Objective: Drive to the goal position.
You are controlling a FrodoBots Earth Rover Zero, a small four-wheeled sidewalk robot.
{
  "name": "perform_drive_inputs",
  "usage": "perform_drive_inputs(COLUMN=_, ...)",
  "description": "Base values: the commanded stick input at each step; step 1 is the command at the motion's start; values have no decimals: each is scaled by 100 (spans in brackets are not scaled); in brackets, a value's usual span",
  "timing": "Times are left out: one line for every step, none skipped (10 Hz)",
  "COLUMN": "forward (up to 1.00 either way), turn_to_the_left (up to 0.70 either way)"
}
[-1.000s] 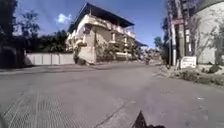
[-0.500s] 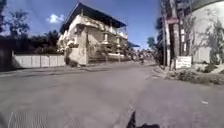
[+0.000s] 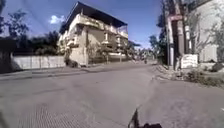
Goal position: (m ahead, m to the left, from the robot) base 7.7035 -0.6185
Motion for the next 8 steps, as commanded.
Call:
perform_drive_inputs(forward=70, turn_to_the_left=-3)
perform_drive_inputs(forward=70, turn_to_the_left=-3)
perform_drive_inputs(forward=70, turn_to_the_left=-3)
perform_drive_inputs(forward=70, turn_to_the_left=-3)
perform_drive_inputs(forward=70, turn_to_the_left=-3)
perform_drive_inputs(forward=70, turn_to_the_left=-3)
perform_drive_inputs(forward=70, turn_to_the_left=-3)
perform_drive_inputs(forward=70, turn_to_the_left=-3)
